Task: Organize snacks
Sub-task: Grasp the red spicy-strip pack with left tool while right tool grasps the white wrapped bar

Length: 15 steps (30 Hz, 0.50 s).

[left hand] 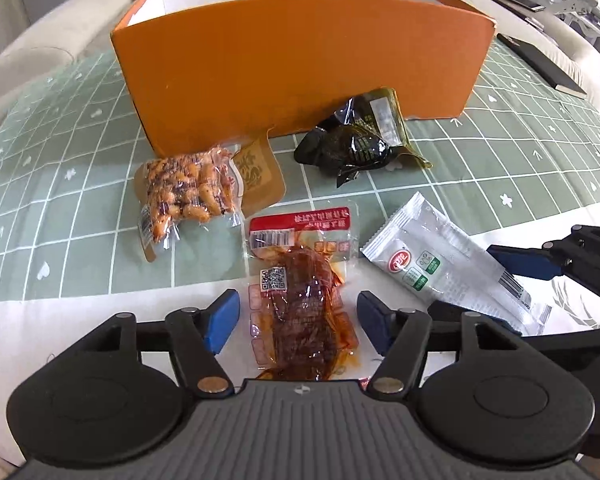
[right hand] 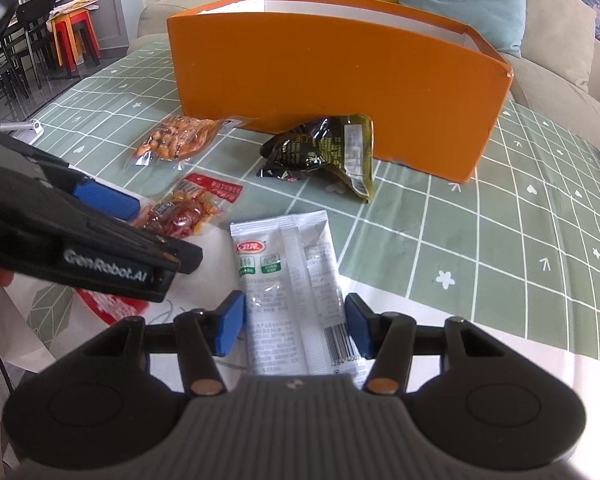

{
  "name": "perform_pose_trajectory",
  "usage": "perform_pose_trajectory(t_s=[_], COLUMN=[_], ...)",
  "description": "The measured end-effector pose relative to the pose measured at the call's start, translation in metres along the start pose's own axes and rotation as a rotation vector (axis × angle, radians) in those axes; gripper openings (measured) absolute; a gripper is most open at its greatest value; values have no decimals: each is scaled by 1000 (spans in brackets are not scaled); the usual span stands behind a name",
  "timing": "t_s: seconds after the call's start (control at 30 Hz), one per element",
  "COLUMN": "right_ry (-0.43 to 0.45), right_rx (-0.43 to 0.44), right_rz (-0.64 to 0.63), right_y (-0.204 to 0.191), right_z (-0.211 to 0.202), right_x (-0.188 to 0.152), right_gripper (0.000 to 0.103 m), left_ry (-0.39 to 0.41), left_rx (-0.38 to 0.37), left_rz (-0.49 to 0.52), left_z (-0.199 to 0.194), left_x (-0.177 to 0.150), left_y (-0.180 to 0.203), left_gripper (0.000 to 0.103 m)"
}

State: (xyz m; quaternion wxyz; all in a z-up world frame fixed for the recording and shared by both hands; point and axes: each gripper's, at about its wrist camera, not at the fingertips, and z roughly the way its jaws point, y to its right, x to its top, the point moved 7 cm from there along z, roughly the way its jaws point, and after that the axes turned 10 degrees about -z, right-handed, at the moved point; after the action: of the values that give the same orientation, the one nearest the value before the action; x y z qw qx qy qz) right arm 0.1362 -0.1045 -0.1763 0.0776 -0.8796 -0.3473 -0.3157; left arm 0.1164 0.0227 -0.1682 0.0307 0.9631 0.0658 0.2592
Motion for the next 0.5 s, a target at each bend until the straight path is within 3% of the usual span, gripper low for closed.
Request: perform_pose_trajectory(t_s=[0.33,0.5], right_ry=[-20,-15], right_rx=[21,48], right_rz=[58,89], right_y=[2,2], right_z=[-4,-10], right_x=[-1,-1], right_gripper=[48,46], left_ry=[24,17], left_rx=[-3,-22], left_rz=[-8,-61], left_z=[-6,-13], left_x=[-4,-6], left_y=[-1,-7], left_gripper=[59,56])
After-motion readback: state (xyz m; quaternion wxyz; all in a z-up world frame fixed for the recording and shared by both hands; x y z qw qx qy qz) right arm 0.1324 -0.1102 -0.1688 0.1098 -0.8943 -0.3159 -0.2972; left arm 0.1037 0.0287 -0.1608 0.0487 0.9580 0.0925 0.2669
